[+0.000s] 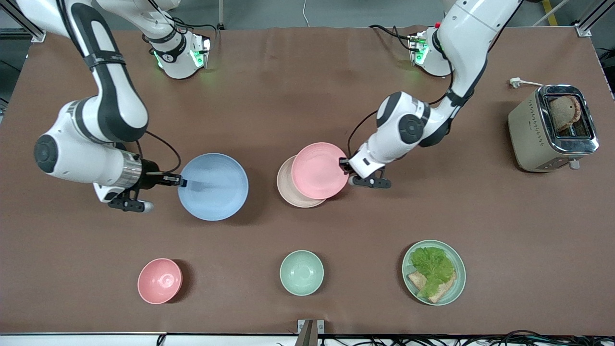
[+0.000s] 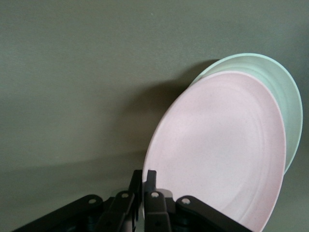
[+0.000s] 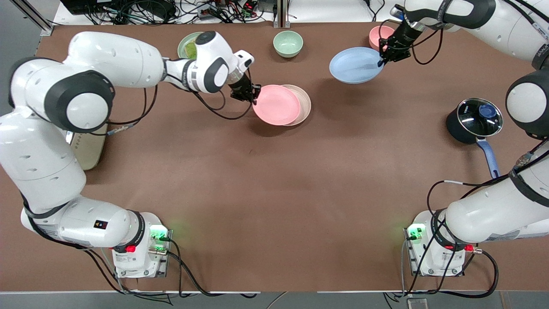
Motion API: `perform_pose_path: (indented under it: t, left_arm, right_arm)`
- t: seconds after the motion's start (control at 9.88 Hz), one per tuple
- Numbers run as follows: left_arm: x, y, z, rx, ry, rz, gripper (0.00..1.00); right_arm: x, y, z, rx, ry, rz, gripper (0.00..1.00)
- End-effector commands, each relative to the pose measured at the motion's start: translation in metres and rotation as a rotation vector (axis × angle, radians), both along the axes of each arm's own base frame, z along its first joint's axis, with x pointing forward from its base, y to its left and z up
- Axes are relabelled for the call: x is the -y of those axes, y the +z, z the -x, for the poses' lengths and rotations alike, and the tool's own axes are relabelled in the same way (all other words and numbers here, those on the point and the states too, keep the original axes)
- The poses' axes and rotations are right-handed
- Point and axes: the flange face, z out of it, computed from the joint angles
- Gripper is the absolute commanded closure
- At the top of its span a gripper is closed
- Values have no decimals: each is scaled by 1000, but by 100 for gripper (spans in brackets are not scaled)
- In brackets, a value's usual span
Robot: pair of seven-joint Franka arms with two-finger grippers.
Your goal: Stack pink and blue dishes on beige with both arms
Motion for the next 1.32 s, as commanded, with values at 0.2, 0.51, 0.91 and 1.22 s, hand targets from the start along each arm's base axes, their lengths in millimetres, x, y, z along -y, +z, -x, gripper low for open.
perform_pose_path:
  t: [0.2, 0.51, 0.91, 1.22]
  left_arm:
    - [36, -25, -30, 43, 111, -28, 47]
    - [22, 17, -31, 75, 70, -106, 0]
    - [-69, 128, -41, 60, -1, -370, 0]
    - [-163, 234, -62, 141, 41, -404, 0]
  right_arm:
    - [-26, -7, 10, 34, 10, 29, 99]
    - [-92, -21, 34, 38, 32, 9, 99]
    - [-176, -70, 66, 68, -12, -28, 99]
    - [-216, -106, 78, 101, -62, -57, 99]
